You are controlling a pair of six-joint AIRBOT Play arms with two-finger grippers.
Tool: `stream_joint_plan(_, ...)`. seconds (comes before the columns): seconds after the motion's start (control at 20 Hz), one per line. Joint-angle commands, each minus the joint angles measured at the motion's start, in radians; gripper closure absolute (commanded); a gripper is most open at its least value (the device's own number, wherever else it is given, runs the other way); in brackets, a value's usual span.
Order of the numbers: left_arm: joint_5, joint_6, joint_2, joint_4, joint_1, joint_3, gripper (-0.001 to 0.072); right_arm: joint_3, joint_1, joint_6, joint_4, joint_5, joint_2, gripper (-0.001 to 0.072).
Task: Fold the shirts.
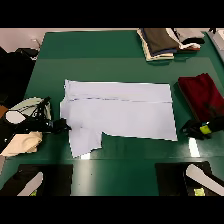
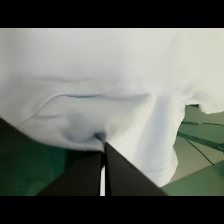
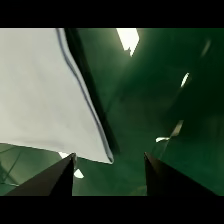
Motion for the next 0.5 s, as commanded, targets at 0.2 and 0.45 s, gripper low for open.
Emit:
stream_joint_plan(0.2, -0.032, 0.026, 0.001, 0.026, 0.001, 0.016, 0.0685, -0.126, 0.145, -0.035, 0.167, -0.115, -0.049, 0.0465)
stream_joint_plan(0.45, -0.173, 0.024, 0.033, 0.099, 0.001, 0.053, 0.0688, -0.001, 0.237, -0.034, 0.062, -0.044, 0.092, 0.0695)
